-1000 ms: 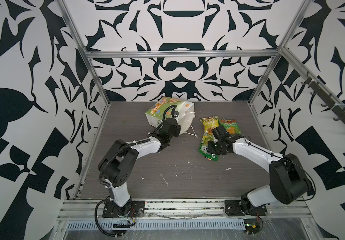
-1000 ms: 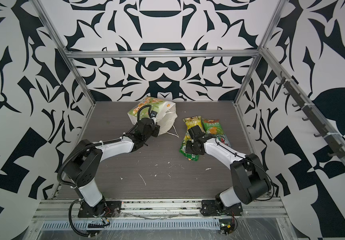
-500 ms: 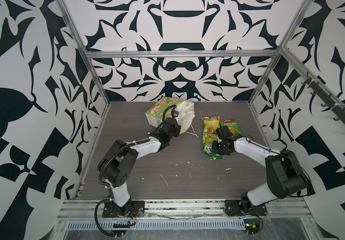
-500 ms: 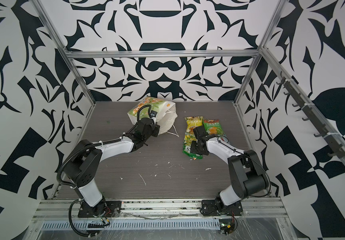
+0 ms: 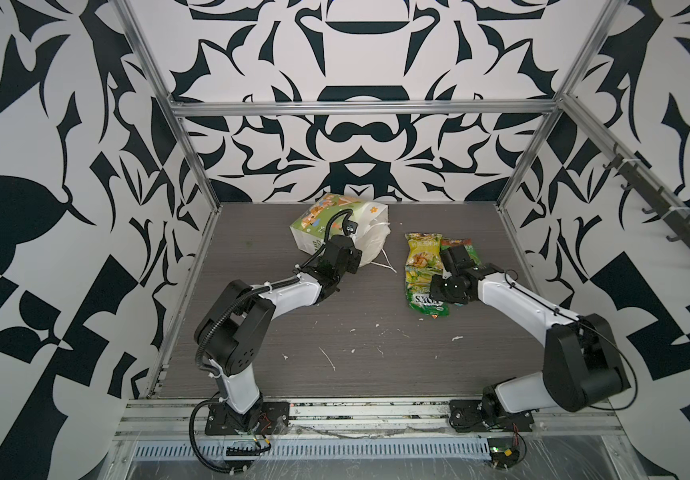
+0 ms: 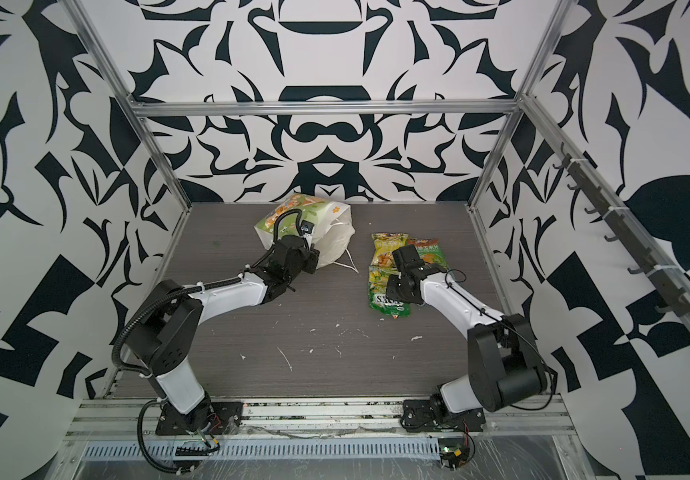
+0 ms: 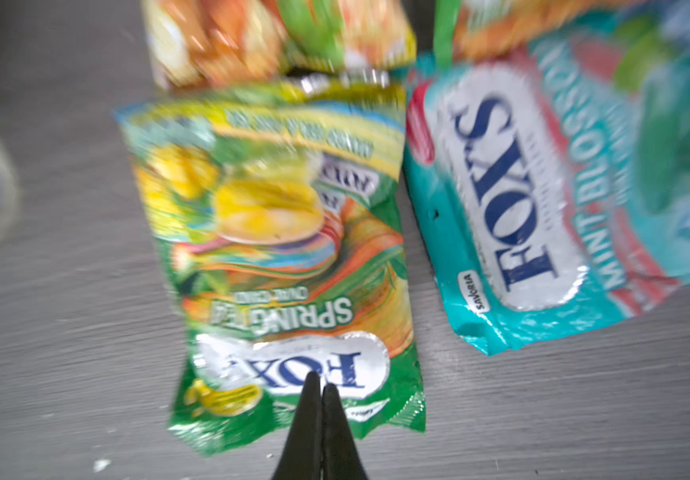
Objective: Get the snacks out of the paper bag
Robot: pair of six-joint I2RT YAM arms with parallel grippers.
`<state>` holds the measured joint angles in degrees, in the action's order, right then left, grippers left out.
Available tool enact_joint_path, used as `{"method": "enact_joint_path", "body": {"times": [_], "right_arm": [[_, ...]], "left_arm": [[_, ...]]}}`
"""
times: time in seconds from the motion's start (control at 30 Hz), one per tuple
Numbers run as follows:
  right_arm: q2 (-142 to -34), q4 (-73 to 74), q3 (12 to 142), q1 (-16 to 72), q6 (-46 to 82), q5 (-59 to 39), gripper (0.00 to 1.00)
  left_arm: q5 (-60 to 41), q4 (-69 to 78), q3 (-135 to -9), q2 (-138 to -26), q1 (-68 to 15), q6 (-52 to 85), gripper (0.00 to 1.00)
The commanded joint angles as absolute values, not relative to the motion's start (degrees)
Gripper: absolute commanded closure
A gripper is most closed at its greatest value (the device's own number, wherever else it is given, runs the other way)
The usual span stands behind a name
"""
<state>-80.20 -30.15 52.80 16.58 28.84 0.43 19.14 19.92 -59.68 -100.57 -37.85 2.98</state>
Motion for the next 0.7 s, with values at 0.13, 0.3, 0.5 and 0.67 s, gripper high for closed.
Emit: {"method": "enact_joint_path", "body": {"times": [0.13, 0.3, 0.5, 0.67], "right_arm": [[-73.7, -16.9, 53.1, 16.5, 33.9, -9.1, 0.99], [-76.5, -5.3, 52.7, 18.2, 37.3, -12.3, 0.98], [-81.6, 3.2, 55.5, 20.5, 38.4, -14.8, 0.97], [-86.1, 6.9, 58.2, 21.8, 39.1, -15.4, 0.96]], "left_arm": [[19.5, 19.2, -59.9, -98.4, -37.4, 3.3, 1.00], [18.3, 19.0, -60.1, -98.0, -37.4, 3.3, 1.00], [15.7, 19.0, -60.4, -97.6, -37.4, 3.2, 1.00], [14.5, 19.2, -61.2, -97.5, -37.9, 3.1, 1.00]]}}
